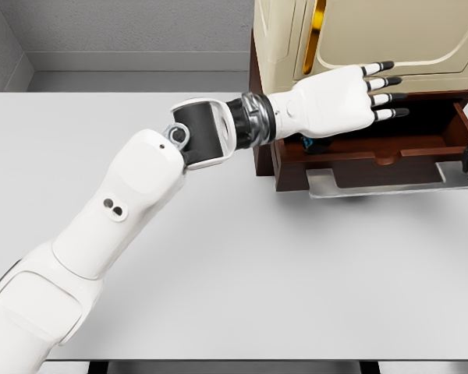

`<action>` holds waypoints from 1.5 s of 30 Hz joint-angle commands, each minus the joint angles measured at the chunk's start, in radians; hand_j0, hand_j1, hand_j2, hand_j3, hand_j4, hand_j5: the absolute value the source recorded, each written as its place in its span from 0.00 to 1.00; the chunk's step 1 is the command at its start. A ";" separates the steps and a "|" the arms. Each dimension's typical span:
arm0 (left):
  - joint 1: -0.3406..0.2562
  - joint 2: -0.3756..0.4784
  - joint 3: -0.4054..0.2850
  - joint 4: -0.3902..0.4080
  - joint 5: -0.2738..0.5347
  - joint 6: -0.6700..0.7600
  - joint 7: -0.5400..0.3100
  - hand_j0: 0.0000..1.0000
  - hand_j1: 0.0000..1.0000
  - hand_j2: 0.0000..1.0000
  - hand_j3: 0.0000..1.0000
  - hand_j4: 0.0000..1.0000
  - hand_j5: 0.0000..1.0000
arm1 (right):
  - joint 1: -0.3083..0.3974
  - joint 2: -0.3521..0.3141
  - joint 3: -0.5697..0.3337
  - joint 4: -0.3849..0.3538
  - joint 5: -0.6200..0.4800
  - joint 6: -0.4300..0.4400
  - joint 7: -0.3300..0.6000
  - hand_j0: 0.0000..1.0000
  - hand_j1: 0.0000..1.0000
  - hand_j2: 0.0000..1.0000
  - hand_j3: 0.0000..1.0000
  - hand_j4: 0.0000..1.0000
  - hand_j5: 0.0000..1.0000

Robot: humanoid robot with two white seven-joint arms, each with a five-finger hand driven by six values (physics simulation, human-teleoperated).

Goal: Put the switch into the drawer with left arm, and close the drawer with right arm

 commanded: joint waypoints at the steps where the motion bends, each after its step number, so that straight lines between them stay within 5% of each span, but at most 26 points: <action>1: 0.000 0.000 -0.001 0.014 0.004 0.001 0.000 1.00 1.00 1.00 1.00 1.00 1.00 | 0.000 -0.003 -0.002 0.002 -0.007 -0.001 0.000 0.24 0.24 0.24 0.24 0.24 0.24; 7: -0.015 0.000 -0.004 0.000 0.010 0.001 0.000 1.00 1.00 1.00 1.00 1.00 1.00 | -0.002 -0.003 0.000 0.007 -0.007 -0.001 0.001 0.24 0.24 0.24 0.24 0.24 0.24; 17: -0.037 0.000 -0.056 -0.074 0.183 0.001 0.000 1.00 1.00 1.00 1.00 1.00 1.00 | -0.002 -0.004 0.000 0.017 -0.007 -0.001 0.000 0.24 0.24 0.24 0.24 0.24 0.24; 22: -0.037 0.000 -0.032 -0.202 0.233 0.001 0.002 1.00 1.00 1.00 1.00 1.00 1.00 | 0.000 -0.003 0.000 0.022 -0.007 -0.001 0.001 0.24 0.24 0.24 0.24 0.24 0.24; 25: -0.032 0.000 0.011 -0.308 0.335 0.001 0.003 1.00 1.00 1.00 1.00 1.00 1.00 | -0.002 -0.001 0.000 0.024 -0.007 -0.001 0.001 0.24 0.24 0.24 0.24 0.24 0.24; 30: -0.014 0.239 0.147 -0.353 0.578 0.001 0.009 1.00 1.00 1.00 1.00 1.00 1.00 | -0.002 -0.001 0.000 0.024 -0.007 -0.001 0.000 0.24 0.24 0.24 0.24 0.24 0.24; 33: 0.077 0.382 0.315 -0.353 0.702 0.001 0.009 1.00 1.00 1.00 1.00 1.00 1.00 | -0.002 -0.001 0.000 0.024 -0.007 -0.001 0.001 0.24 0.24 0.24 0.24 0.24 0.24; 40: 0.449 0.522 0.776 -0.348 0.973 0.001 0.011 1.00 1.00 1.00 1.00 1.00 1.00 | -0.002 0.007 0.003 0.041 -0.007 -0.001 0.001 0.24 0.24 0.24 0.24 0.24 0.24; 45: 0.695 0.566 0.855 -0.330 0.987 0.001 0.005 1.00 1.00 1.00 1.00 1.00 1.00 | 0.000 0.025 0.009 0.045 -0.005 -0.001 0.003 0.24 0.24 0.24 0.24 0.24 0.24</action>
